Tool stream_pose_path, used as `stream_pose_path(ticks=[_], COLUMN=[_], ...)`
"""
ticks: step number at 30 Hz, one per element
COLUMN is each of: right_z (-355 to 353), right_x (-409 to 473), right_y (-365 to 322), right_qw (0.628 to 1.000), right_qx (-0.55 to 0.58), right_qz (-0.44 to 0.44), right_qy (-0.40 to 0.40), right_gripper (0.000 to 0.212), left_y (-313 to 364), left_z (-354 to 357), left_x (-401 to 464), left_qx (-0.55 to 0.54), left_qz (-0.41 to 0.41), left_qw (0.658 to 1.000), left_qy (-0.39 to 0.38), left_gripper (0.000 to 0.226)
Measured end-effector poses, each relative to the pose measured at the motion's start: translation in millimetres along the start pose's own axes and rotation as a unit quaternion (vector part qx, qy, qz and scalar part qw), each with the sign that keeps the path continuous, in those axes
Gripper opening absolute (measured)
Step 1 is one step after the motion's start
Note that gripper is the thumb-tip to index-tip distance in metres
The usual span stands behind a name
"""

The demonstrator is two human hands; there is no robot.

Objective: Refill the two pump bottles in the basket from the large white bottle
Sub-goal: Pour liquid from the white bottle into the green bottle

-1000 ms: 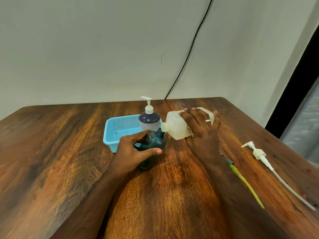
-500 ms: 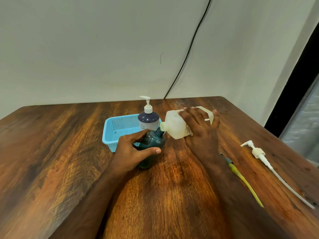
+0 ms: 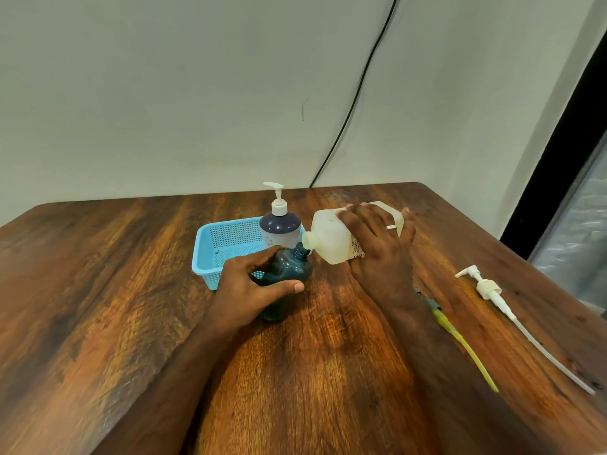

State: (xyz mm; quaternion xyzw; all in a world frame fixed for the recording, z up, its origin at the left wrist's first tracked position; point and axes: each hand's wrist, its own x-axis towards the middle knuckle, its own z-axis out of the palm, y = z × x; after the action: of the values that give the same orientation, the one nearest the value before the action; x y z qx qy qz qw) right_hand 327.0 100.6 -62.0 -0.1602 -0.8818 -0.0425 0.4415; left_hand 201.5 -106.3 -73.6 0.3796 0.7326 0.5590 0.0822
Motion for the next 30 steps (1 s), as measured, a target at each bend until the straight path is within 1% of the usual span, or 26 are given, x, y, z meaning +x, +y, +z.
stream_pose_path(ticks=[3,6,10,21,25,30], right_z=[0.2,0.7,0.8,-0.6,0.3,0.7], right_x=[-0.9,-1.3,-1.3,-1.0,-1.2,-1.2], right_y=[0.4,0.5,0.3,-0.6,0.0,0.7], right_qw=[1.000,1.000,1.000,1.000,1.000,1.000], right_qx=[0.001,-0.001,0.001,0.001,-0.002,-0.005], right_qz=[0.000,-0.001,-0.002,-0.002,-0.003,-0.005], right_qy=[0.002,0.002,0.004,0.002,0.005,0.007], right_gripper=[0.081,0.081,0.081,0.079,0.078,0.078], left_y=[1.2,2.3,-0.3,2.5,1.2,-4.5], left_z=[0.6,-0.2,-1.2,-1.9,-1.4,-1.2], left_x=[-0.3,-0.2,-0.3,-1.4,-0.9,0.6], left_qx=[0.003,0.008,0.010,0.009,0.010,0.002], left_qz=[0.004,0.011,0.015,0.016,0.021,0.014], left_qw=[1.000,1.000,1.000,1.000,1.000,1.000], left_qy=[-0.002,-0.011,-0.011,-0.012,-0.013,-0.008], left_gripper=[0.064,0.061,0.065,0.056,0.058,0.065])
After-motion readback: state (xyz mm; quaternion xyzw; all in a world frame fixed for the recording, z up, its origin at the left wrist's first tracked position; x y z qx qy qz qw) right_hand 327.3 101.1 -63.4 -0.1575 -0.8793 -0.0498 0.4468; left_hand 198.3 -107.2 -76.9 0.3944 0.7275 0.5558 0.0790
